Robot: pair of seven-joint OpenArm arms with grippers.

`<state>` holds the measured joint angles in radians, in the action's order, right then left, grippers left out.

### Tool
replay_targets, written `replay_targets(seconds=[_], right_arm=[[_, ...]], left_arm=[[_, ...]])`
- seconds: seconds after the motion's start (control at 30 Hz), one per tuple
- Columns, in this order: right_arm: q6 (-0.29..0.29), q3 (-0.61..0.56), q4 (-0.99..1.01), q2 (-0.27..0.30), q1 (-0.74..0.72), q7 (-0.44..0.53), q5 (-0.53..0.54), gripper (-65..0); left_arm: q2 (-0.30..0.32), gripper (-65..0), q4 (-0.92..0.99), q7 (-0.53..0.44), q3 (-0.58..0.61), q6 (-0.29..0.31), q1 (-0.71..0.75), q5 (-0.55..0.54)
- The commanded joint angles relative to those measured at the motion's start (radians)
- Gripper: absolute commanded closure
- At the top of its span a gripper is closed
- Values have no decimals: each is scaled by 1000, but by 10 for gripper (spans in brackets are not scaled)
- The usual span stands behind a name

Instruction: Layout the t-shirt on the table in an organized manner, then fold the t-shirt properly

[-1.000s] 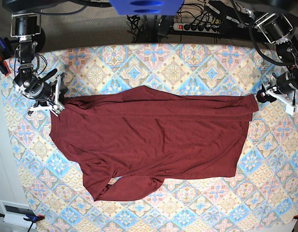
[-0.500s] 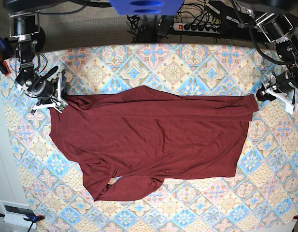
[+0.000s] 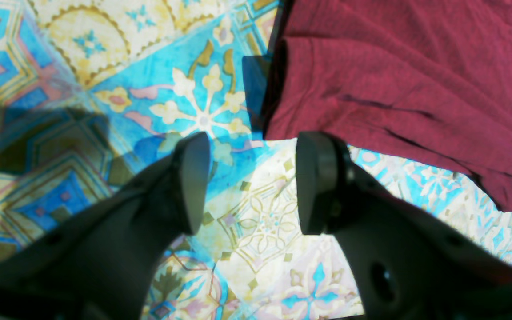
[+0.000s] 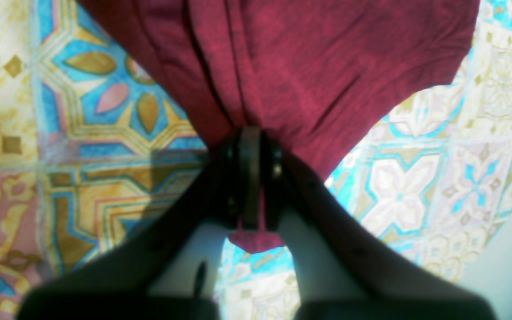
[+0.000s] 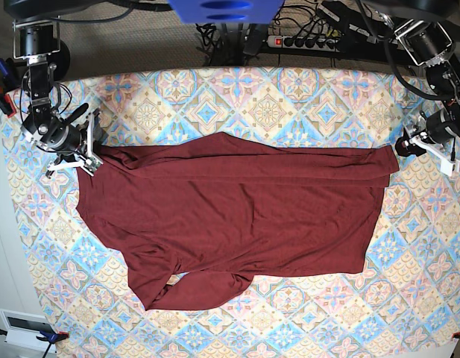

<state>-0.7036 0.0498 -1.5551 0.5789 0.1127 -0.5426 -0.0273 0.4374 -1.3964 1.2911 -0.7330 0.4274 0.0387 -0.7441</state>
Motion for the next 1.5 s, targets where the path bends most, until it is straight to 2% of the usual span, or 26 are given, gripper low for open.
replay_targets(seconds=[0.0, 0.3, 0.7, 0.87, 1.1, 1.2, 1.3, 1.37, 1.47], right_arm=[[5, 17, -20, 20, -15, 16, 5, 0], [5, 72, -20, 20, -18, 17, 5, 0], [5, 60, 12, 16, -152, 17, 5, 0], [5, -15, 91, 14, -201, 25, 5, 0], [5, -60, 184, 14, -215, 28, 5, 0], [5, -67, 203, 13, -242, 28, 5, -42], [5, -60, 183, 13, -241, 28, 5, -130], [8, -58, 124, 13, -241, 28, 5, -172], [8, -55, 28, 17, -230, 19, 5, -184]], left_arm=[[22, -305, -16, -12, -4, 3, -12, -16], [22, -305, -16, -12, -4, 3, -9, -16], [22, -305, -16, -12, -4, 4, -9, -16], [22, -305, -16, -12, -4, 4, -9, -16], [22, -305, -16, -12, -4, 4, -9, -18], [22, -305, -16, -11, -4, 6, -9, -18], [22, -305, -18, -11, -4, 8, -9, -27], [27, -305, -18, -11, -4, 8, -7, -75], [30, -305, -24, -11, -4, 8, 23, -142]])
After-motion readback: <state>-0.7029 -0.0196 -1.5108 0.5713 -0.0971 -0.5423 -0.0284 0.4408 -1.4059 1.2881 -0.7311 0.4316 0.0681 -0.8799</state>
